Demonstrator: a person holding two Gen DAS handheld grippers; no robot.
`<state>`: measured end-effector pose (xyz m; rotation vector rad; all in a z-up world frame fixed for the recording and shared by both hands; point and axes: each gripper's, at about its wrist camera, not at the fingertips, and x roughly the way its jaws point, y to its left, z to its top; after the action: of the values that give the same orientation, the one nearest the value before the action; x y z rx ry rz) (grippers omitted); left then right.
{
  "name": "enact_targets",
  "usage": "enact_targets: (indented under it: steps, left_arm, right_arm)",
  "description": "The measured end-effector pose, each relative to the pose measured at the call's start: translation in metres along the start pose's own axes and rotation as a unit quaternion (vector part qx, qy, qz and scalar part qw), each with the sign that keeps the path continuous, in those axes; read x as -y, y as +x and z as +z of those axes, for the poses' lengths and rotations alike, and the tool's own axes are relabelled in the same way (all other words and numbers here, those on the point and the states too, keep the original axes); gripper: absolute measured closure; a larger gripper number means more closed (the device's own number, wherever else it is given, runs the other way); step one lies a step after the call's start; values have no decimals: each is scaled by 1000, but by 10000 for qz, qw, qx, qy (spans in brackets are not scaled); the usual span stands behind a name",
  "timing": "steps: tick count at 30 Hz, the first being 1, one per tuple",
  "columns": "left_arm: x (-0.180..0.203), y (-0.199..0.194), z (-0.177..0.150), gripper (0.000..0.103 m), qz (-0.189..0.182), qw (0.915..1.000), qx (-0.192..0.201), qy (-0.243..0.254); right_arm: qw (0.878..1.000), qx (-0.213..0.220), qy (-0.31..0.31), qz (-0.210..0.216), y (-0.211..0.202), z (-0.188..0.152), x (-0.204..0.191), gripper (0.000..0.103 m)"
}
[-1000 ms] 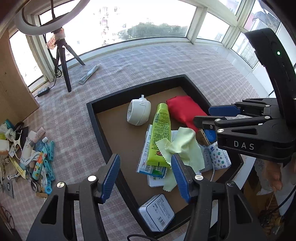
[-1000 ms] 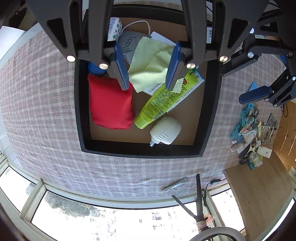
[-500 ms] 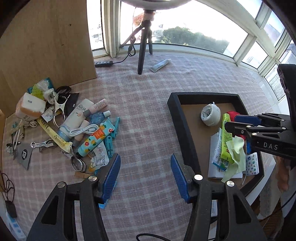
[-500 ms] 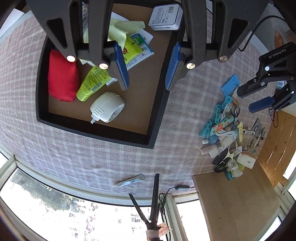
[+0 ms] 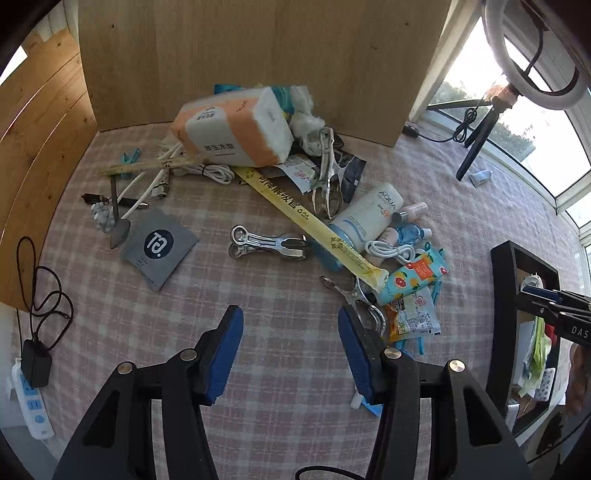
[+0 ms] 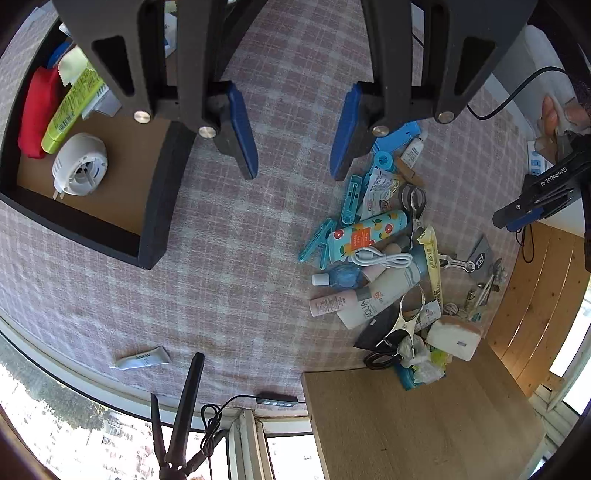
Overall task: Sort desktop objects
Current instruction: 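Move both grippers back over the pile toward the grey pouch and blue clip, then grasp the grey printed pouch with the left gripper while the right gripper grasps the blue clothes clip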
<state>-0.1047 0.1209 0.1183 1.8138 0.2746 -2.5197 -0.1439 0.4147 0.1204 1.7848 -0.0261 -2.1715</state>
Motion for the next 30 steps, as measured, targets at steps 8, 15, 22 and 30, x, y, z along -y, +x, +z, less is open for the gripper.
enact_targets:
  steps: [8, 15, 22, 30]
  left_arm:
    - [-96, 29, 10, 55, -5, 9943, -186, -1052]
    - [-130, 55, 29, 55, -72, 9870, -319, -1576]
    - [-129, 82, 44, 44, -163, 9809, -380, -1899]
    - [-116, 105, 57, 41, 99, 9806, -531, -1887]
  right_arm:
    - [9987, -383, 225, 230, 52, 13, -27, 77]
    - [9974, -540, 402, 270, 76, 22, -31, 82]
    - [9968, -621, 405, 284, 84, 23, -37, 83]
    - [9967, -660, 424, 208, 90, 26, -43, 84]
